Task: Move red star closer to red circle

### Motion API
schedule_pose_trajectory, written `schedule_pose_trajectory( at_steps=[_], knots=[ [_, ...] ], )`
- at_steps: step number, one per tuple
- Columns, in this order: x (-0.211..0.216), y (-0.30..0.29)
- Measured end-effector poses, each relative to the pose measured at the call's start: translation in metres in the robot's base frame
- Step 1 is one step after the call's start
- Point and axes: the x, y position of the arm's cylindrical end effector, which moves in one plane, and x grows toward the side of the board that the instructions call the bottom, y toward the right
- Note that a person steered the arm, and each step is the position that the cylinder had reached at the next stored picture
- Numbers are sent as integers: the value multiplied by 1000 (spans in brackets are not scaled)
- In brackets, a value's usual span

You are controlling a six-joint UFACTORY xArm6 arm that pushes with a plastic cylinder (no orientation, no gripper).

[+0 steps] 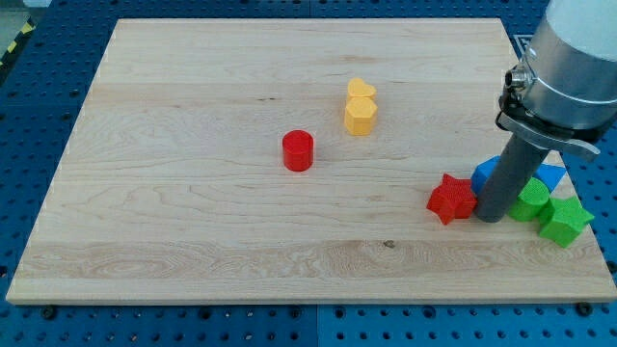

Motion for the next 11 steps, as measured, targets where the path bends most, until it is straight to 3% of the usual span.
schedule_pose_trajectory(
  at_steps=[5,9,11],
  knots=[
    [-7,-6],
    [-8,-154],
    [-19,-200]
  ],
)
